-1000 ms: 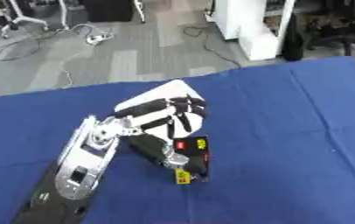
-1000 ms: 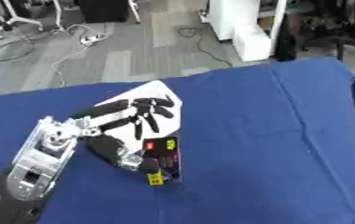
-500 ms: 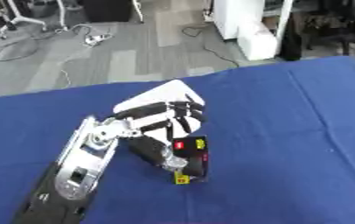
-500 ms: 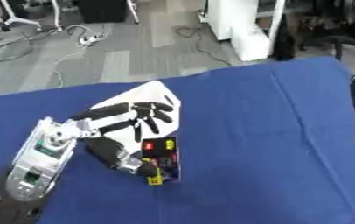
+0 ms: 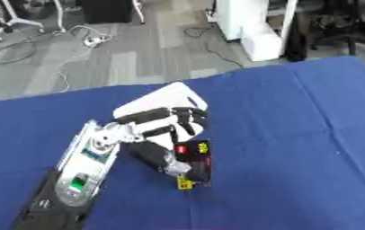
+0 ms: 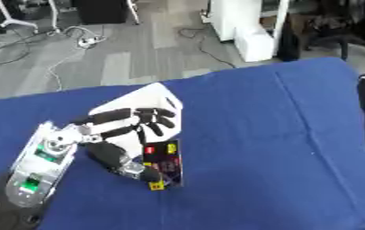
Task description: Pick up objects on the table and place them in the box.
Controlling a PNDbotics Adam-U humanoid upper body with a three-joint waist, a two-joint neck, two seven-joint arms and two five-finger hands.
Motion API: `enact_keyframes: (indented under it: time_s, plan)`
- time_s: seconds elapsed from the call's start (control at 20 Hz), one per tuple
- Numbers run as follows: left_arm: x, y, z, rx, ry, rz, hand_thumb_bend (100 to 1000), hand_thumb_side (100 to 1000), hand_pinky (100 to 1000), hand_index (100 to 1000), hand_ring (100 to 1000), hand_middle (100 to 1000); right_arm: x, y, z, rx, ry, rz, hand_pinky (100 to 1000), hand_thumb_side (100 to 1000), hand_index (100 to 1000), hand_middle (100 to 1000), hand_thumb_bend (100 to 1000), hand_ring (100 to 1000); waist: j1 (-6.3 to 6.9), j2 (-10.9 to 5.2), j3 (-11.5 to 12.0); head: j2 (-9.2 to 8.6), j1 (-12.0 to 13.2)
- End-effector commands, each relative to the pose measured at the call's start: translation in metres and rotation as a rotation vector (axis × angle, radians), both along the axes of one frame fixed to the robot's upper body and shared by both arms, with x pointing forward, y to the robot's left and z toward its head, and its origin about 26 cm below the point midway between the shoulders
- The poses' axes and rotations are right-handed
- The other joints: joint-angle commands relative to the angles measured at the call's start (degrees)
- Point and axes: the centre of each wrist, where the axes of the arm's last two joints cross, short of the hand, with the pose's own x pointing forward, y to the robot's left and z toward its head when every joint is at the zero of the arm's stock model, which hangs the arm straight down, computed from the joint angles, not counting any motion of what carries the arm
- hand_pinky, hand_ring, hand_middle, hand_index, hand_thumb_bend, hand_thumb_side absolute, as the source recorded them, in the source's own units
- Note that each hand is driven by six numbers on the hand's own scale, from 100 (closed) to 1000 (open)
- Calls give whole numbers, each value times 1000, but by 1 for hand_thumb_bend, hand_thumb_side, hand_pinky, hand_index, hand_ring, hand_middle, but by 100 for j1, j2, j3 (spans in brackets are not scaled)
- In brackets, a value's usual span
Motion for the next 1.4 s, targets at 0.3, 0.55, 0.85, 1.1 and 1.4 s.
enact_keyframes:
  time_s: [0.3, 0.55, 0.85, 1.1, 1.4]
  plan:
    - [2, 2, 12, 29, -39, 8, 689, 693, 813, 925, 859, 1000, 0, -3, 12, -20, -28, 1, 167, 1000, 378, 247, 100, 285, -22, -48, -12, -75, -53]
    - [7, 5, 9, 65, -53, 56, 698, 681, 840, 925, 874, 1000, 0, -3, 12, -19, -28, 1, 167, 1000, 378, 247, 100, 285, -22, -52, -14, -88, -50]
    - [17, 9, 2, 102, -56, 110, 700, 671, 840, 929, 875, 1000, 0, -3, 12, -19, -28, 2, 167, 1000, 378, 247, 100, 285, -20, -50, -20, -93, -47]
    - [24, 12, -9, 111, -24, 136, 699, 670, 825, 931, 872, 1000, 0, -3, 12, -18, -28, 2, 167, 1000, 378, 247, 100, 285, -18, -47, -27, -88, -53]
    - [31, 15, -20, 114, 10, 156, 704, 665, 807, 947, 856, 1000, 0, -3, 12, -19, -26, 3, 167, 1000, 378, 247, 100, 285, -19, -44, -33, -100, -59]
